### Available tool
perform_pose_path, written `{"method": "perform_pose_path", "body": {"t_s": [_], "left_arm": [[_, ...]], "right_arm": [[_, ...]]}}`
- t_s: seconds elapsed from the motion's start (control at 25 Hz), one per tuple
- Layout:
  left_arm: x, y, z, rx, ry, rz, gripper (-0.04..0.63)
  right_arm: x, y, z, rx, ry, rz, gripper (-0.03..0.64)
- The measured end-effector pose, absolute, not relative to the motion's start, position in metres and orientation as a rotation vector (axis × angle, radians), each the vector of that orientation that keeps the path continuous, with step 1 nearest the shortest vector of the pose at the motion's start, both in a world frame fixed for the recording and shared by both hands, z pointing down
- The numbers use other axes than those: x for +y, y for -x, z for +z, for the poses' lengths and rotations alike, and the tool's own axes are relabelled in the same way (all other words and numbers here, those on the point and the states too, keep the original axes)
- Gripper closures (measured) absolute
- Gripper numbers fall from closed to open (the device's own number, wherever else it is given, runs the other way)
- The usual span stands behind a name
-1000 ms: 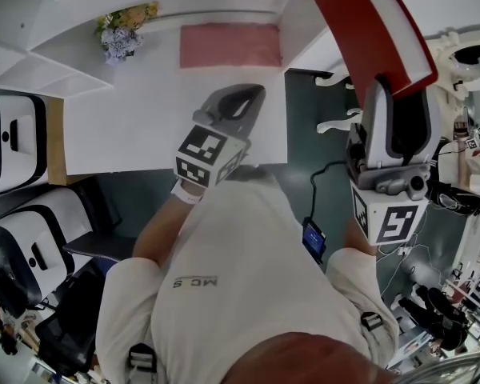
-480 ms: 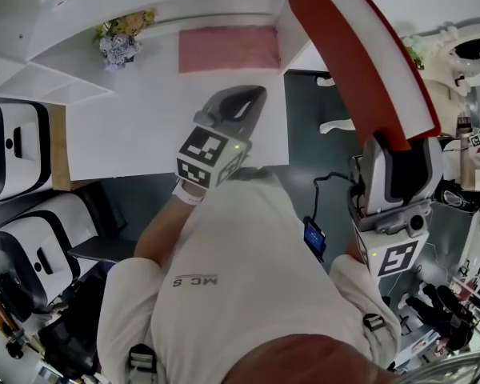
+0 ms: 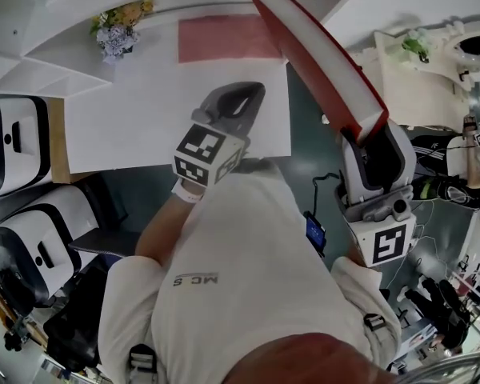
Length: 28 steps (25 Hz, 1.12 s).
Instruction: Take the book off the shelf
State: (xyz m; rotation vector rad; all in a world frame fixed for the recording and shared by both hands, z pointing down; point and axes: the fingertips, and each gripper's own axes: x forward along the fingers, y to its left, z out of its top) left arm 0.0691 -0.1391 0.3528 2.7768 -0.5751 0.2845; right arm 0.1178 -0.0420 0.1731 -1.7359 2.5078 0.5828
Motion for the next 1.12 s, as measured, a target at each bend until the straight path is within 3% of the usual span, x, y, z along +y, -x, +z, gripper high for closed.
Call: {"method": "perform_pose_path", "body": {"t_s": [1.12], "left_arm": [[-0.148, -0.018, 0.390, -0.732, -2.672, 0.211, 0.594]], "right_arm": [[-0.111, -0.105, 0.410, 2.681, 1.919, -0.157, 0.448]]}}
